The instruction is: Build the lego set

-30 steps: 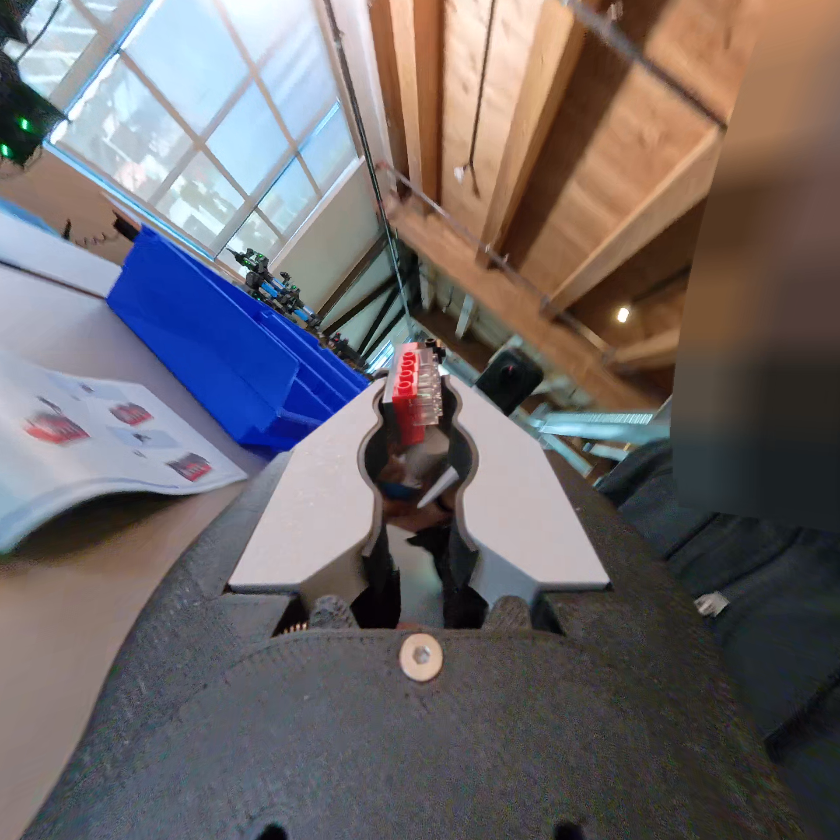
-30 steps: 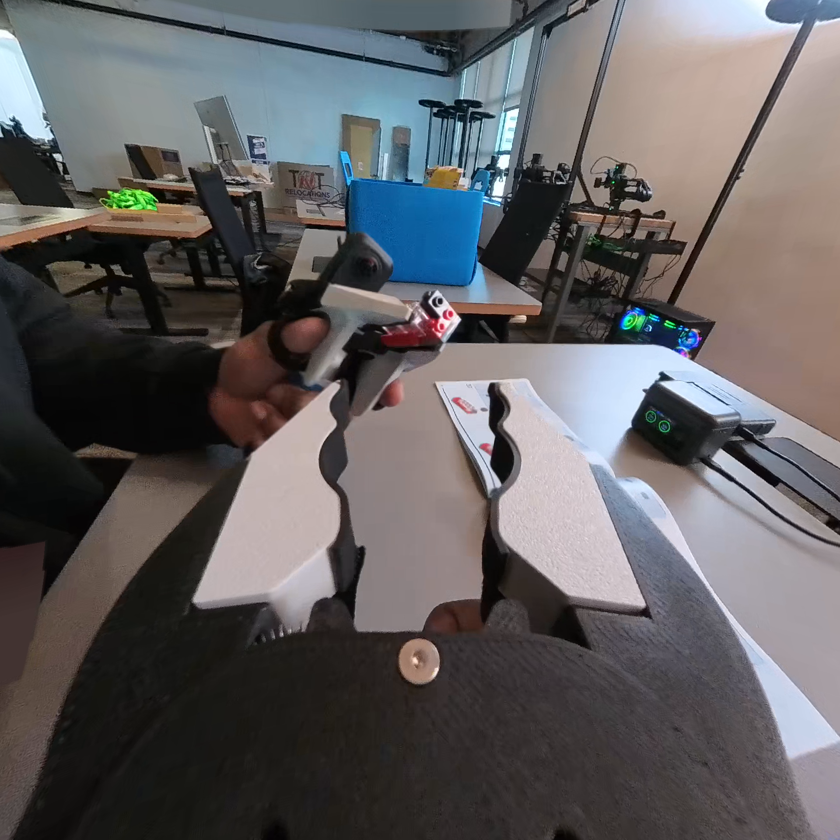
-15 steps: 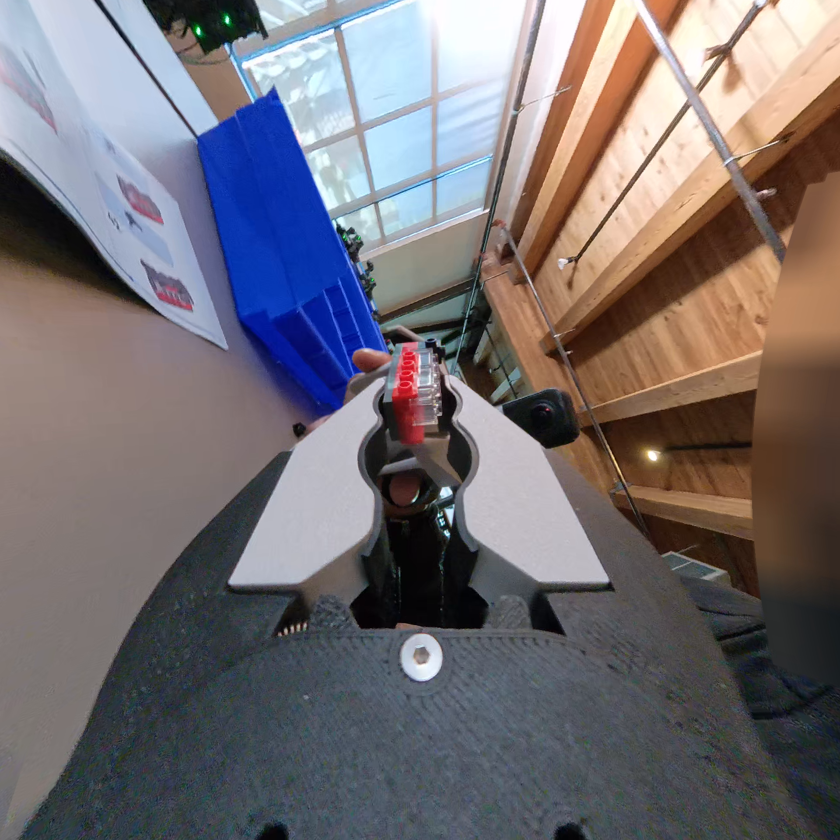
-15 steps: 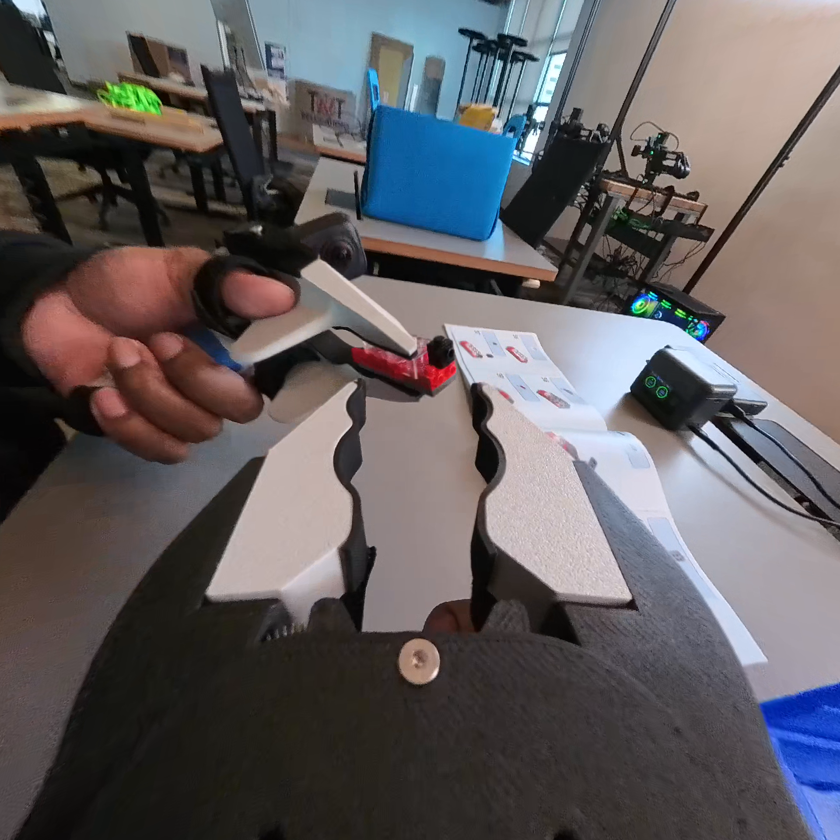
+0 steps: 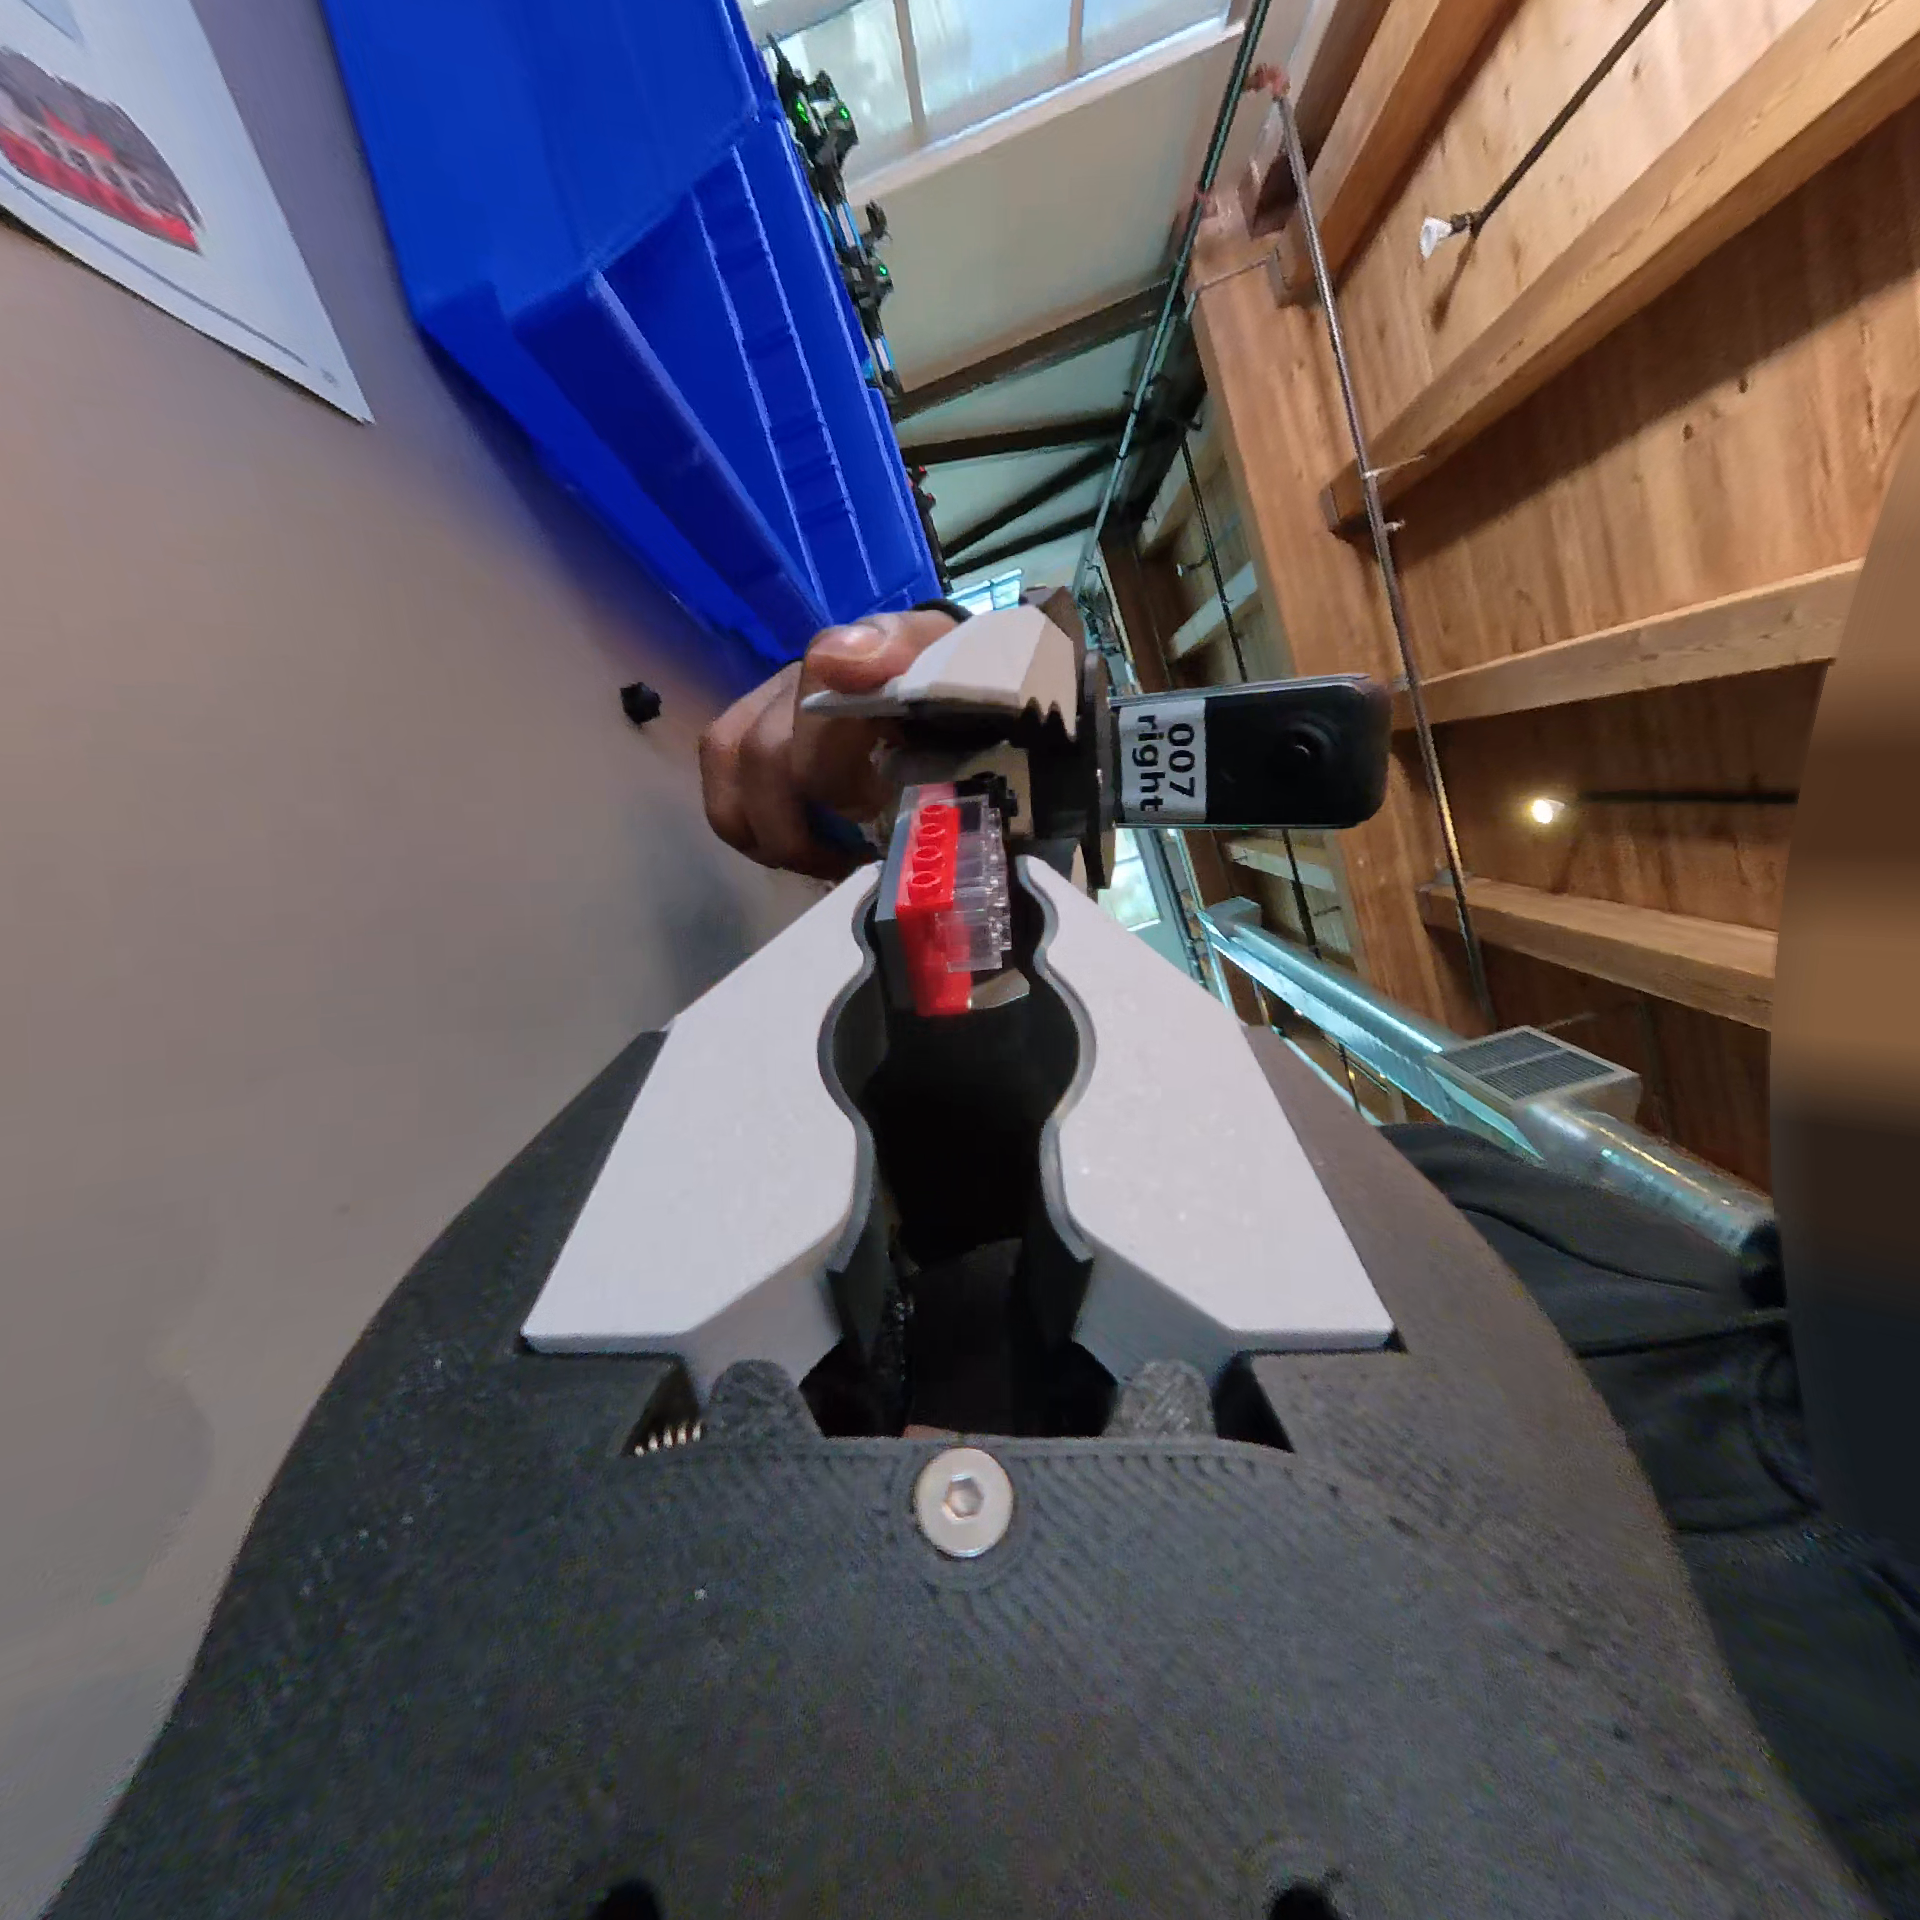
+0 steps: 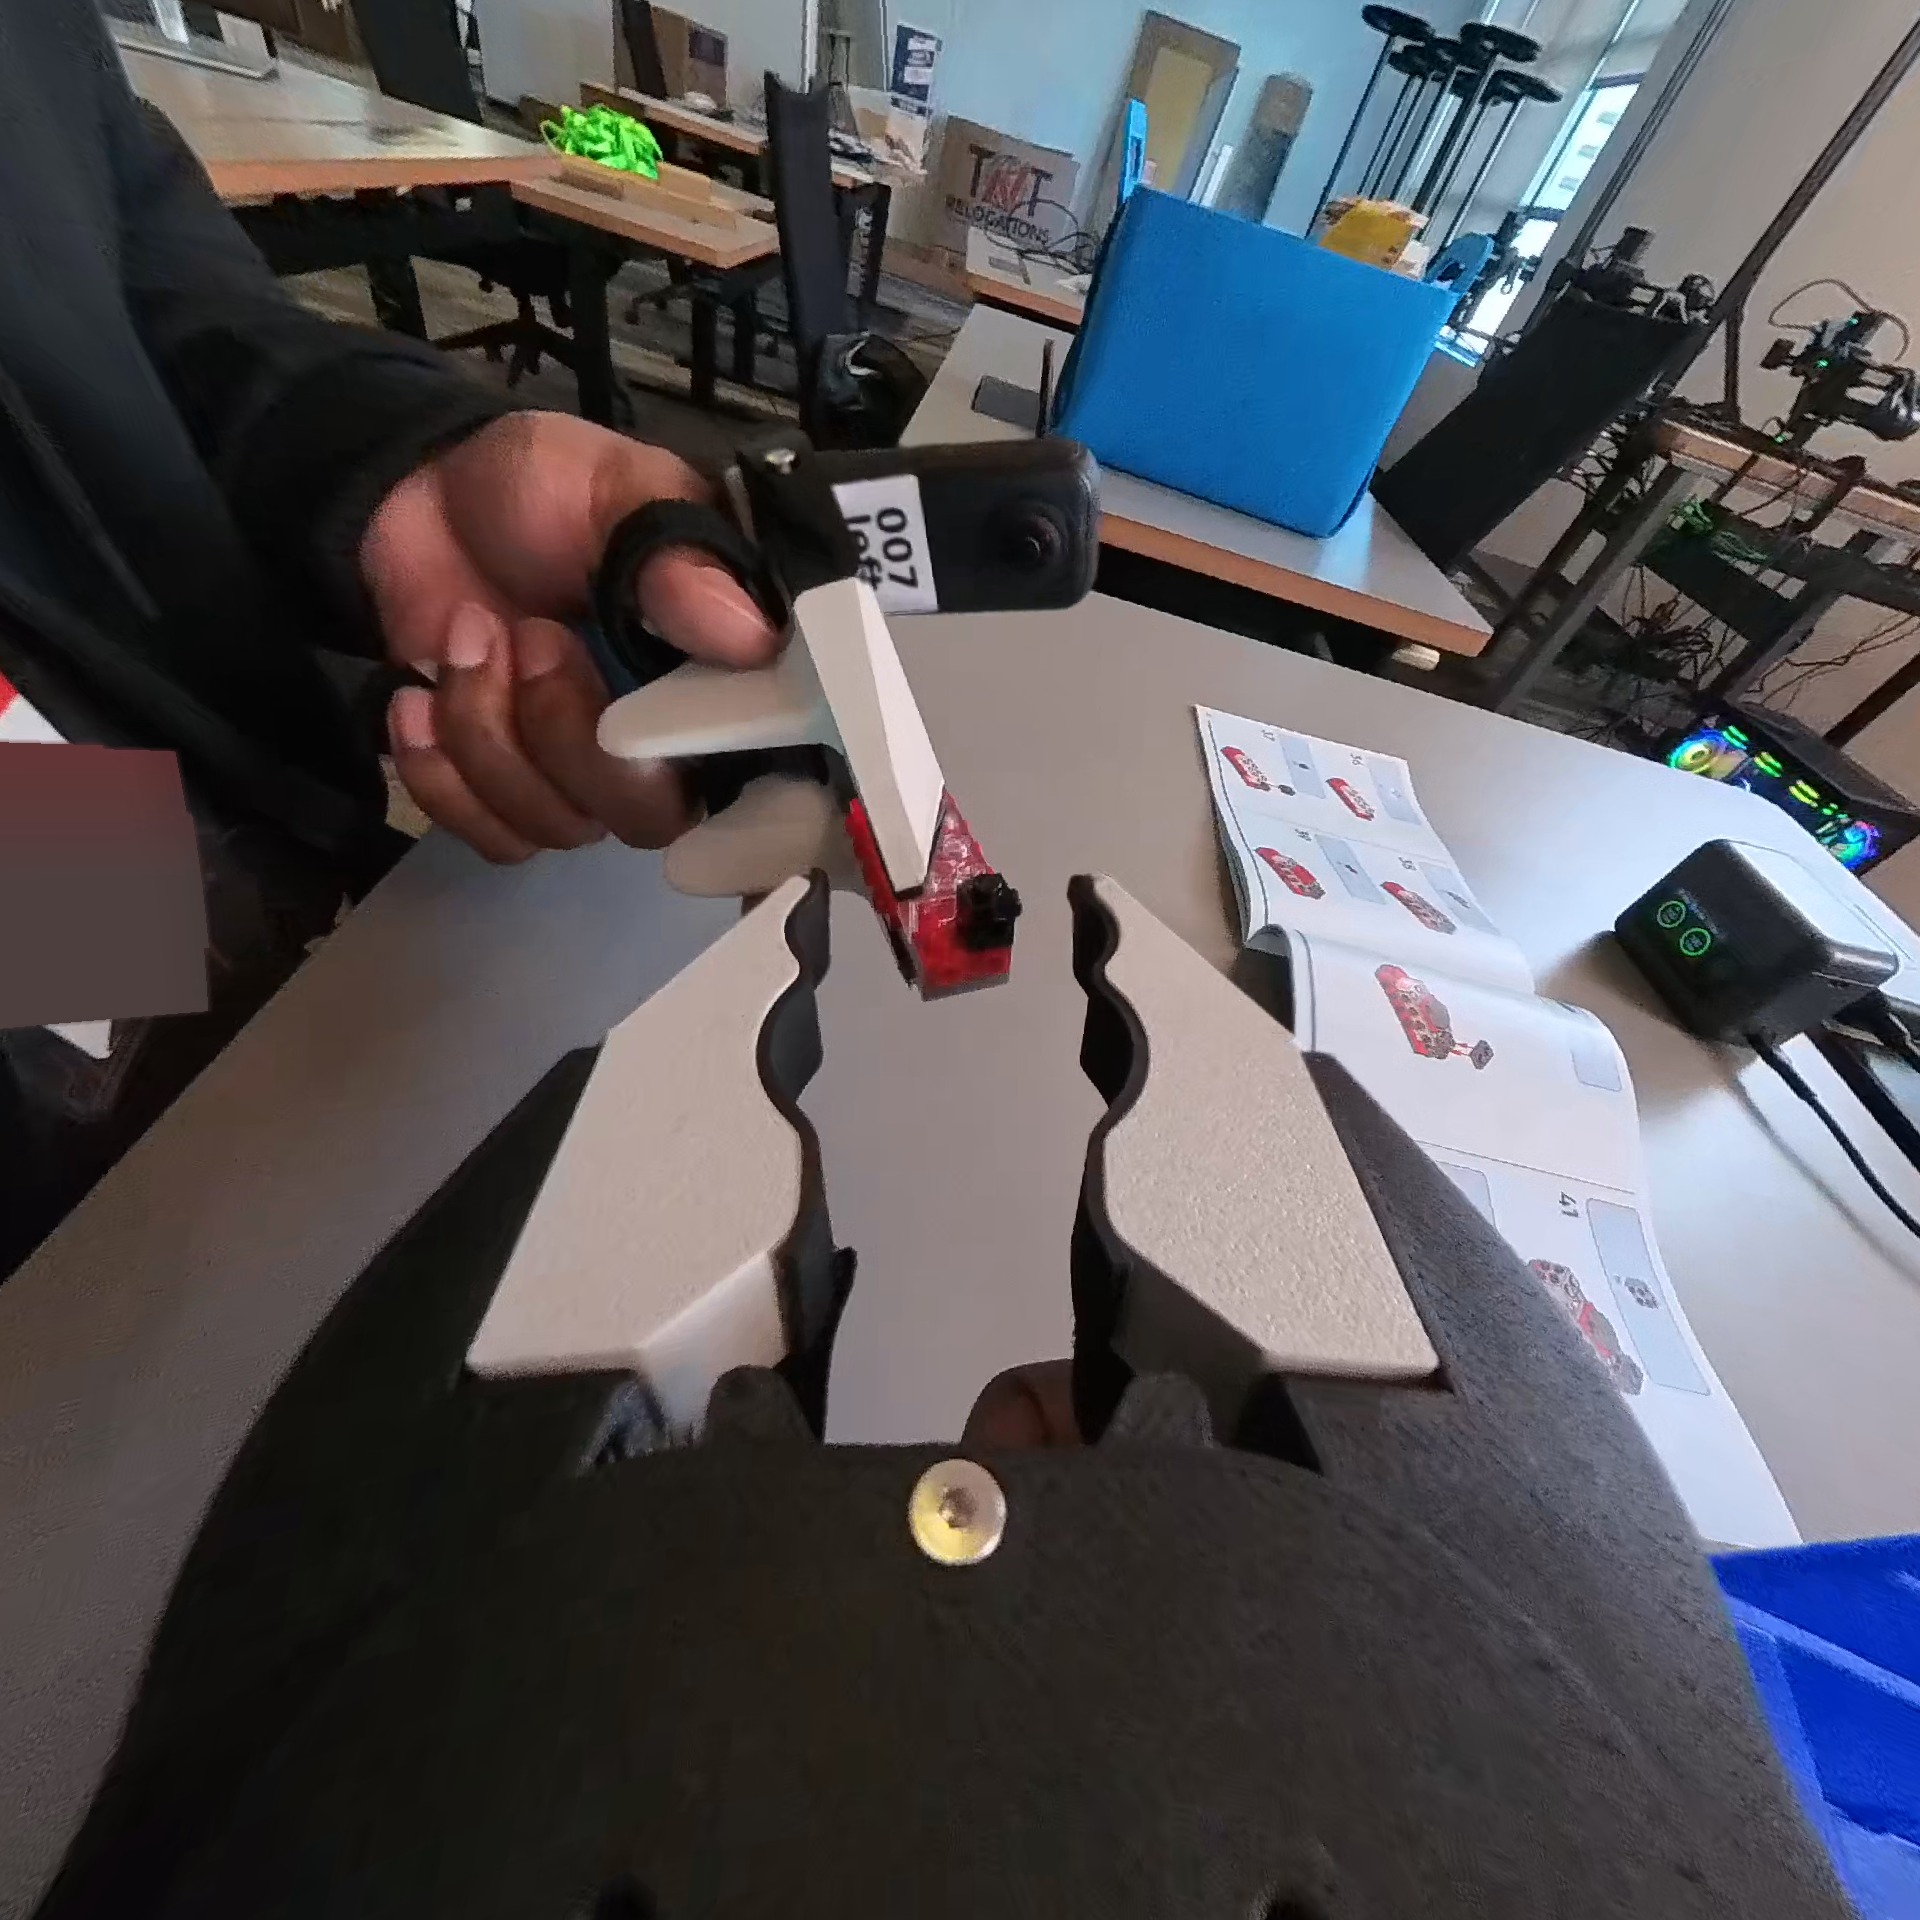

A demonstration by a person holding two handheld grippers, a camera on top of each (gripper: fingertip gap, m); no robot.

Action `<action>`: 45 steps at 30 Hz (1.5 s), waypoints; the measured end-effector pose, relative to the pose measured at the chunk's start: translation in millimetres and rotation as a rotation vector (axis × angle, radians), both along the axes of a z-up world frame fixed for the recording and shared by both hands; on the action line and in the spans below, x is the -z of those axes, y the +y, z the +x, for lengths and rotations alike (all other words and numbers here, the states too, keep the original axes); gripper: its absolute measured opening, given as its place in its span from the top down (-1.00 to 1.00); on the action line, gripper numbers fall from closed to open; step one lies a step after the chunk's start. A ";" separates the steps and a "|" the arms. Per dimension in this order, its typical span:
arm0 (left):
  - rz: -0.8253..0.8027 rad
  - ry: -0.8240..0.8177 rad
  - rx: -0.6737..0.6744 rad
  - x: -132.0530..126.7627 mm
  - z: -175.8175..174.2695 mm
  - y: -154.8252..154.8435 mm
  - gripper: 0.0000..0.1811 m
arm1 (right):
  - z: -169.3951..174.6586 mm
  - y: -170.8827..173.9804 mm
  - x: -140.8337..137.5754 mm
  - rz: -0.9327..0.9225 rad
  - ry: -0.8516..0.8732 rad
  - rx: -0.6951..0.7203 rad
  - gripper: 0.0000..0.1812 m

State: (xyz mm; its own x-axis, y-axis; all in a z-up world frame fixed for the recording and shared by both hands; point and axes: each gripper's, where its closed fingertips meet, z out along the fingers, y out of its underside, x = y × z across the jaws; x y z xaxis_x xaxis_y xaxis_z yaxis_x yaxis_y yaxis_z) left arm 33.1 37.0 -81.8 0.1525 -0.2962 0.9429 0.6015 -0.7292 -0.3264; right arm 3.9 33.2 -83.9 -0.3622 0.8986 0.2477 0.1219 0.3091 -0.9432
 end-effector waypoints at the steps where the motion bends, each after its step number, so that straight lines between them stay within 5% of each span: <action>1: 0.000 -0.010 0.012 -0.8 1.9 -0.2 0.76 | 1.5 -0.2 0.9 0.008 -0.005 -0.003 0.50; 5: -0.001 -0.040 0.044 -5.1 6.3 1.7 0.76 | 6.2 1.7 -0.7 0.008 0.011 -0.013 0.69; 19: 0.079 -0.042 0.122 -8.8 -2.7 13.2 0.76 | 6.3 13.9 -4.8 -0.027 0.026 0.012 0.73; 24: 0.072 -0.073 0.077 -9.1 -17.0 29.5 0.77 | 1.8 30.6 -14.2 -0.110 0.054 0.081 0.51; 28: 0.069 -0.037 -0.022 -2.7 -42.7 51.2 0.77 | -2.5 71.6 -43.5 -0.362 0.112 0.274 0.51; 31: 0.059 0.022 -0.098 3.0 -62.4 65.8 0.77 | -7.7 107.0 -69.6 -0.769 0.119 0.419 0.52; 35: 0.050 0.054 -0.180 6.3 -81.8 75.8 0.77 | -31.1 105.7 -118.9 -1.301 0.132 0.357 0.53; 40: 0.021 0.044 -0.246 12.2 -87.0 75.6 0.77 | -72.4 29.0 -191.0 -1.206 0.062 0.180 0.43; 45: 0.003 0.020 -0.270 13.7 -82.1 67.7 0.77 | -62.7 19.5 -233.7 -1.204 0.158 0.119 0.37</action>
State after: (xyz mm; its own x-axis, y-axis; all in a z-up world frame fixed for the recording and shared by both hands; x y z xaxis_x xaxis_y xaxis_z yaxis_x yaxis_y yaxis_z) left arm -49.0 104.7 -95.5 0.2448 -0.2452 0.9381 0.7678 -0.5418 -0.3420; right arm -58.8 52.6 149.8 -0.3032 0.6092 -0.7327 -0.0517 -0.7783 -0.6257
